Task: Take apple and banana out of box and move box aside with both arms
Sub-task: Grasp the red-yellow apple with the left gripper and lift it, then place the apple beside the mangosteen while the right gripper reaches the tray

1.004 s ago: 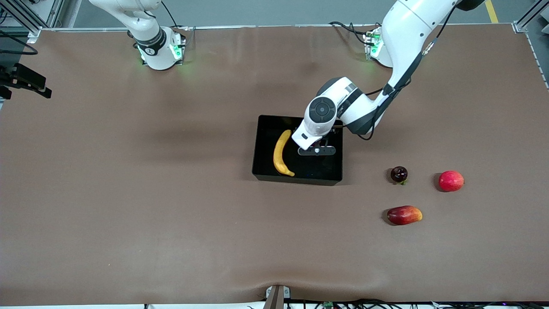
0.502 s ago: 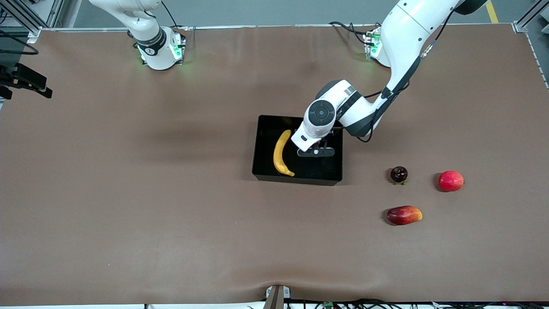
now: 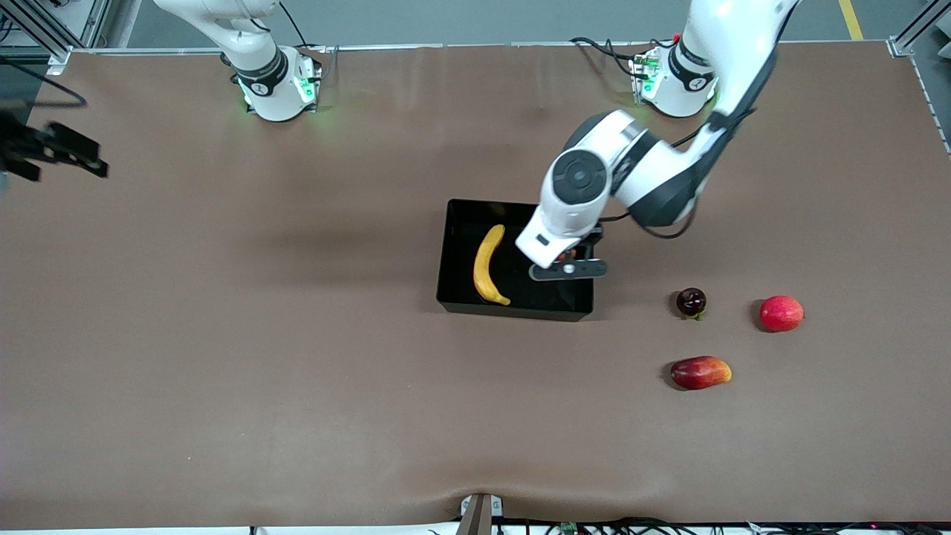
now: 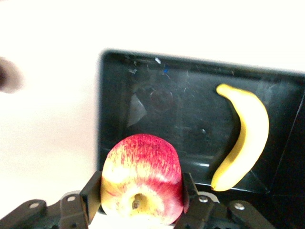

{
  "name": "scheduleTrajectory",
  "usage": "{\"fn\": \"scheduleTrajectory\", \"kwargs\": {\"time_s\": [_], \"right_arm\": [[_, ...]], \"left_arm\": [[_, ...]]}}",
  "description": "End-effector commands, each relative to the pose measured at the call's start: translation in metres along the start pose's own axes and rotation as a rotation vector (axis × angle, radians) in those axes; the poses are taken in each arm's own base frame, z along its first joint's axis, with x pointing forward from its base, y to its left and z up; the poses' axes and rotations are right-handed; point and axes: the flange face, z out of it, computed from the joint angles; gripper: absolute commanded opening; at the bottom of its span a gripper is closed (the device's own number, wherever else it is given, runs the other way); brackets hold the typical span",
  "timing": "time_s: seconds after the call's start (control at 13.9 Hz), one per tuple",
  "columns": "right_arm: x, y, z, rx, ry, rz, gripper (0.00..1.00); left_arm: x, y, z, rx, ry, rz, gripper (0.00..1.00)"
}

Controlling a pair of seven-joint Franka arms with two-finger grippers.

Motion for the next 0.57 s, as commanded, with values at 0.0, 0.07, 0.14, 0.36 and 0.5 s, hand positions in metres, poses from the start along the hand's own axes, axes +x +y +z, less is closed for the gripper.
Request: {"fn": "scheduleTrajectory", "kwargs": {"time_s": [0.0, 0.07, 0.14, 0.36, 0.5], "right_arm": [[0.024, -0.02, 0.031, -0.032, -0.086, -0.047, 1.0], [0.028, -0.03, 0.041, -0.037, -0.116, -0.062, 1.0], [0.03, -0.033, 0.045, -0.037, -0.13, -0.077, 1.0], [0.034, -0.044, 0.057, -0.018, -0.16, -0.089, 1.0], [0.042, -0.083, 0.069, -0.013, -0.173, -0.149, 1.0]], "left_arm": [[0.029, -0.049, -0.039, -0.019, 0.042, -0.038, 0.0], [0.044, -0.071, -0.047, -0.031, 0.05, -0.043, 0.0], [0.058, -0.097, -0.046, -0.032, 0.049, -0.037, 0.0], [0.093, -0.174, -0.032, -0.027, 0.028, 0.012, 0.0], [0.114, -0.22, -0.011, -0.029, 0.003, 0.043, 0.0]]}}
